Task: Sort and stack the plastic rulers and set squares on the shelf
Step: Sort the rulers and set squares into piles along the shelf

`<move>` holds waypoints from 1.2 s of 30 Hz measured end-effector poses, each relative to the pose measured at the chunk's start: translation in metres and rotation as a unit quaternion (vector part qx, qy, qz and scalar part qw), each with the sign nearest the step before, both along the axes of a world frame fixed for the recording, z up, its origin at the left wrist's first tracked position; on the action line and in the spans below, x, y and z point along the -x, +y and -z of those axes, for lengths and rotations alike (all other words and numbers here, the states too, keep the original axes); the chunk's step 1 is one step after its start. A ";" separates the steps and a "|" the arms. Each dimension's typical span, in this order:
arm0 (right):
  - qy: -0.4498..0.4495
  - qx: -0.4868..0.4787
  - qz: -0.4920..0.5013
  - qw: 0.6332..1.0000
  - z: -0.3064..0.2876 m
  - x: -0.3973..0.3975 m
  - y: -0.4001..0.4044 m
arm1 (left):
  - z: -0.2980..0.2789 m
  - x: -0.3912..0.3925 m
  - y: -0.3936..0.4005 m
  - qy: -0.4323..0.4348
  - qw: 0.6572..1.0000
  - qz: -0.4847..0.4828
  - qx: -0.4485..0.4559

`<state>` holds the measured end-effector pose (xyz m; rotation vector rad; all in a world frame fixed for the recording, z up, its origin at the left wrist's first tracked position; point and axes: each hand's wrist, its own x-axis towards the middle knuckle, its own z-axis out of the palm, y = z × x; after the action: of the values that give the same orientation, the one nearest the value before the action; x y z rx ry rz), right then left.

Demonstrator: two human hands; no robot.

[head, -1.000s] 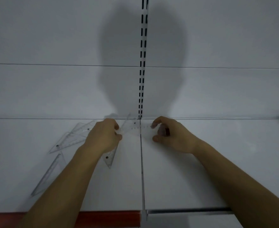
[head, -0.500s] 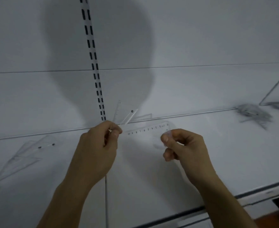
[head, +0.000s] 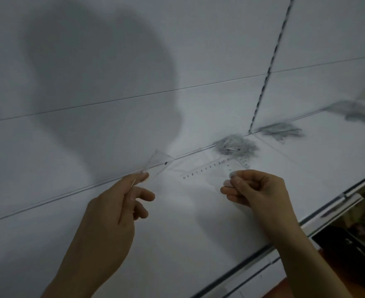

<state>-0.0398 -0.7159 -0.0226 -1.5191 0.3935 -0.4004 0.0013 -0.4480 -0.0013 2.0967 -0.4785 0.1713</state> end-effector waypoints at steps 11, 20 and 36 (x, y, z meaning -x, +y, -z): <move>0.025 0.121 0.050 0.991 0.003 -0.043 -0.248 | 0.009 -0.031 -0.229 -0.027 0.998 0.024 -0.057; 0.047 0.134 -0.063 0.988 -0.002 -0.117 -0.329 | 0.003 -0.069 -0.331 -0.077 0.992 0.020 -0.095; -0.013 0.289 0.070 0.955 0.015 -0.120 -0.348 | 0.029 -0.152 -0.428 -0.166 0.958 0.075 -0.220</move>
<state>0.0804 -1.0639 -0.0374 -2.0582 0.3815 -0.6891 0.1536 -0.8759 -0.0301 2.4639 -0.9462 0.3587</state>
